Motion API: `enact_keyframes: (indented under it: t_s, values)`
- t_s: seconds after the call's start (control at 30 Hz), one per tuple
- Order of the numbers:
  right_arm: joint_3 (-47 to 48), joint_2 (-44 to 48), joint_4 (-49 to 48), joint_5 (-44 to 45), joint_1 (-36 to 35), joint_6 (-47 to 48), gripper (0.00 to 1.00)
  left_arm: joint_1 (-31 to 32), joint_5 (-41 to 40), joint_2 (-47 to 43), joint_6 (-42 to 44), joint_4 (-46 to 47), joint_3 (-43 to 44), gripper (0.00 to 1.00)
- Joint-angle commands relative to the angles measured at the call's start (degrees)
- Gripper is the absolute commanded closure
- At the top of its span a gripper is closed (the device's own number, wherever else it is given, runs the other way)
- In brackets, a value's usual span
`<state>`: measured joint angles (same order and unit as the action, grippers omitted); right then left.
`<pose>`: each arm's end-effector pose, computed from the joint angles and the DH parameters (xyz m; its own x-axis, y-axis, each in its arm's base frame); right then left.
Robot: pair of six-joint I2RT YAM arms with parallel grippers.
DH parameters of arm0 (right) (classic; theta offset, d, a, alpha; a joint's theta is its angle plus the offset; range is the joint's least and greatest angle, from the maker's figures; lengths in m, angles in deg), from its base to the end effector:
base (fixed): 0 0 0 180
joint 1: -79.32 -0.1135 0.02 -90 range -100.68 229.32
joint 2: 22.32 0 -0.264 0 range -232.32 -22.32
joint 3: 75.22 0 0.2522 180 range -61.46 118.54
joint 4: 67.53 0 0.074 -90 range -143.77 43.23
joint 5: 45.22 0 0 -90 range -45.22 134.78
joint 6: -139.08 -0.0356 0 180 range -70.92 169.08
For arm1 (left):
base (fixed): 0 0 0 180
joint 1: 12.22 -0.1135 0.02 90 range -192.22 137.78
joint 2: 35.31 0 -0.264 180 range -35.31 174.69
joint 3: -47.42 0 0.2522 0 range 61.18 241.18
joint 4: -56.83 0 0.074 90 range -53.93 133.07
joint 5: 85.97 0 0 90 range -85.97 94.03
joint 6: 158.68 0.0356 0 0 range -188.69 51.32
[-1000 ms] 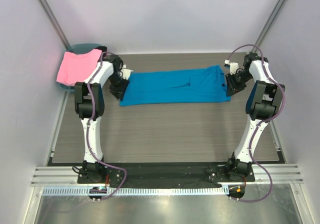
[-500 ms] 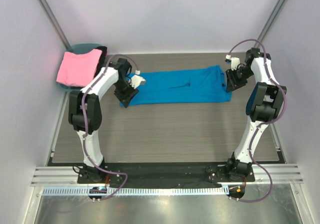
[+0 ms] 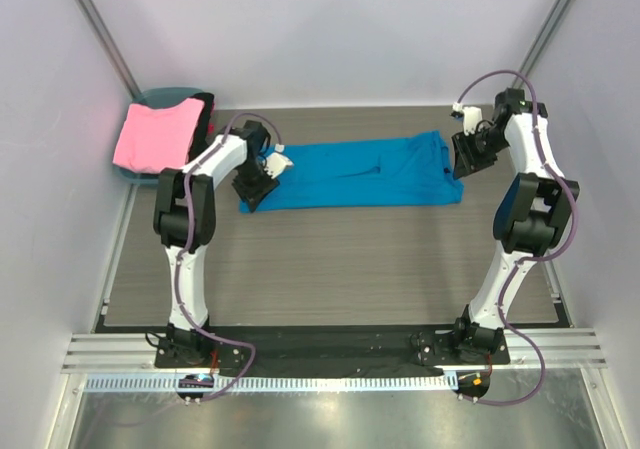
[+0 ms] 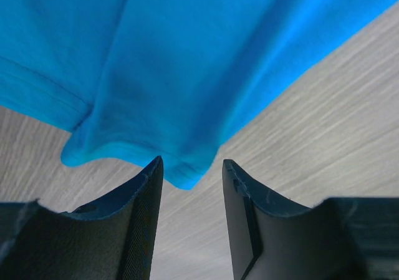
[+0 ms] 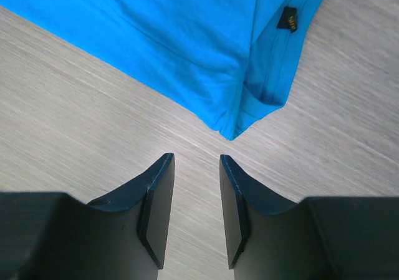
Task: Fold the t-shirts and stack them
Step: Fold the tshirt
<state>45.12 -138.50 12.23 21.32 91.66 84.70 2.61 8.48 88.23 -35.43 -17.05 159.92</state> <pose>0.4080 -0.0747 0.2654 -0.8270 -0.3660 -0.4267 -0.4703 0.8662 0.1686 0.4083 -0.1110 0.1762 -0.6617 0.7407 -0.1164 0.7469 0.6647 -0.0161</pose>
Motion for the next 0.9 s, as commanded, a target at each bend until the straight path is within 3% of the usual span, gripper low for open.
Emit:
enact_keyframes:
  t_s: [0.0,0.27,0.37,0.4,0.47,0.57,0.87]
  values:
    - [-1.64,3.59,-0.08,-1.32,-0.12,-0.29,0.59,-0.24,-0.93,1.52,0.05,1.14,2.07,0.55]
    - [-2.7,2.63,-2.45,-2.02,-0.21,0.07,0.59,-0.24,-1.11,-3.91,0.05,2.54,-7.75,0.71]
    - [-0.68,1.66,-2.71,-1.94,-0.65,-2.04,0.59,-0.15,-1.37,-7.35,-0.03,5.36,-13.21,0.84]
    - [-0.24,1.75,-3.06,-1.41,-0.91,-2.48,0.59,-0.07,-1.28,-8.14,-0.12,5.62,-13.92,0.93]
    - [0.55,1.92,-4.29,1.83,-1.44,-3.27,0.59,0.55,-0.67,-8.85,-0.73,5.28,-15.59,0.99]
    - [1.34,1.84,-7.71,9.02,-2.49,-4.85,0.59,1.34,1.35,-12.79,-1.61,3.17,-18.4,1.0]
    - [12.24,-8.0,-7.02,11.16,-6.53,-6.0,0.59,7.66,6.19,-30.01,-2.49,-8.25,-30.18,1.0]
